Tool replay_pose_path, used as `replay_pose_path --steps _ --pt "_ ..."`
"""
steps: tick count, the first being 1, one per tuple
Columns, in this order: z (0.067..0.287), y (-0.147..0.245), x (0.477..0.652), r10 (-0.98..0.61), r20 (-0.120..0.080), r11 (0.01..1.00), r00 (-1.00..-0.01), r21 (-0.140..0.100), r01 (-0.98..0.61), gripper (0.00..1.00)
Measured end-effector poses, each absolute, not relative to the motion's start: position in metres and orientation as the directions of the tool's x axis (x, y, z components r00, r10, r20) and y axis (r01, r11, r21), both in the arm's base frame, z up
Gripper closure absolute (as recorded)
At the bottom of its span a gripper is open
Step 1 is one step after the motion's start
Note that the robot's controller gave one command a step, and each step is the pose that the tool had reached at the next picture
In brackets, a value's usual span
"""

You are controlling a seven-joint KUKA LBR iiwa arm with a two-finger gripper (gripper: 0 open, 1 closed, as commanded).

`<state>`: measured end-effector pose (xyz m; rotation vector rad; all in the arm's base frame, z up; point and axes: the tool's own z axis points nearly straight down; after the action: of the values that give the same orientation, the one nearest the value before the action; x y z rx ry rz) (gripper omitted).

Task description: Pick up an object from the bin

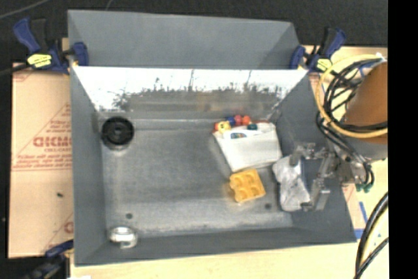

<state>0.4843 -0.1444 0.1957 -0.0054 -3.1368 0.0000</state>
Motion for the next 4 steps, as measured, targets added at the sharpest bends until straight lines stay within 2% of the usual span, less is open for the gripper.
replay_pose_path --steps 1,2,3,4 --pt "0.215 -0.143 0.519 0.090 -0.003 0.996 -0.996 -0.001 0.090 0.00" --pt "0.111 -0.076 0.502 0.032 0.003 0.999 -0.999 0.001 0.032 0.00" --pt "0.143 -0.093 0.497 -0.025 -0.003 1.000 -1.000 -0.001 -0.025 0.00" --pt "0.069 -0.040 0.490 -0.133 -0.010 0.991 -0.991 -0.001 -0.133 0.00"
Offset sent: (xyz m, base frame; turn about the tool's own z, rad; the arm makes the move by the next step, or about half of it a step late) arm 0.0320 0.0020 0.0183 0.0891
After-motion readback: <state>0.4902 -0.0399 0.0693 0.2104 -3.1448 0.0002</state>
